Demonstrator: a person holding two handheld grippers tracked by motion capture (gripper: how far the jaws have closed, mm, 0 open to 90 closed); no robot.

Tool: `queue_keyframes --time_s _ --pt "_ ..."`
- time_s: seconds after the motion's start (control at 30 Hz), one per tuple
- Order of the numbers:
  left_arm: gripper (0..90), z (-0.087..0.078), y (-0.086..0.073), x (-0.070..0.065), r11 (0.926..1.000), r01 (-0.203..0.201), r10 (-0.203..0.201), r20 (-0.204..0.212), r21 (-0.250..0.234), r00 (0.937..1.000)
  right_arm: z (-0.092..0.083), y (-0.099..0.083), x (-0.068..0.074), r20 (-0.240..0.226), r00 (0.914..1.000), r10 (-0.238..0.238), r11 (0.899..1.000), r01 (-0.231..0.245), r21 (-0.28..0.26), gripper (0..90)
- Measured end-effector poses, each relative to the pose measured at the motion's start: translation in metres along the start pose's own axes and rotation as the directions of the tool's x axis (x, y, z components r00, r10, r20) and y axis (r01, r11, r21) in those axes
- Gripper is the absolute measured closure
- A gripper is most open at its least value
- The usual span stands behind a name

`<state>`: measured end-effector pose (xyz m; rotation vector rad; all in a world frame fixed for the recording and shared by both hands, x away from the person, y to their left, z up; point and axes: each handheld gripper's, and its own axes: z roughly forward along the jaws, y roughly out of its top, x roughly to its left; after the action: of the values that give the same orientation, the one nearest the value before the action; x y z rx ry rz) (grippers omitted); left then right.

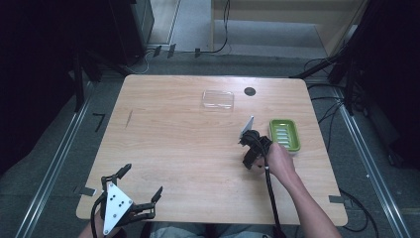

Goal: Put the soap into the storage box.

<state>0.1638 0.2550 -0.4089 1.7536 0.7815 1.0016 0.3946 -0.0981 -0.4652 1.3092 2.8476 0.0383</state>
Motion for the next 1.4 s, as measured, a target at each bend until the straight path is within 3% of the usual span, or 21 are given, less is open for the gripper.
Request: queue_keyframes --time_s 0.5,0.67,1.4 --pt "0.0 0.0 0.0 0.0 1.0 0.003 -0.003 -0.001 -0.001 1.0 -0.001 -0.002 -0.006 -0.022 0.9997 -0.014 1.0 0.014 0.003 33.8" --pt "0.0 0.0 0.0 0.0 1.0 0.001 -0.001 -0.001 0.0 1.0 -0.007 -0.003 -0.006 -0.02 0.9997 -0.011 1.0 0.011 0.001 33.8" --pt "0.0 0.001 0.0 0.0 1.0 0.002 -0.002 -0.001 0.001 1.0 -0.037 -0.01 -0.006 -0.03 0.9968 -0.075 0.997 0.075 0.012 33.8"
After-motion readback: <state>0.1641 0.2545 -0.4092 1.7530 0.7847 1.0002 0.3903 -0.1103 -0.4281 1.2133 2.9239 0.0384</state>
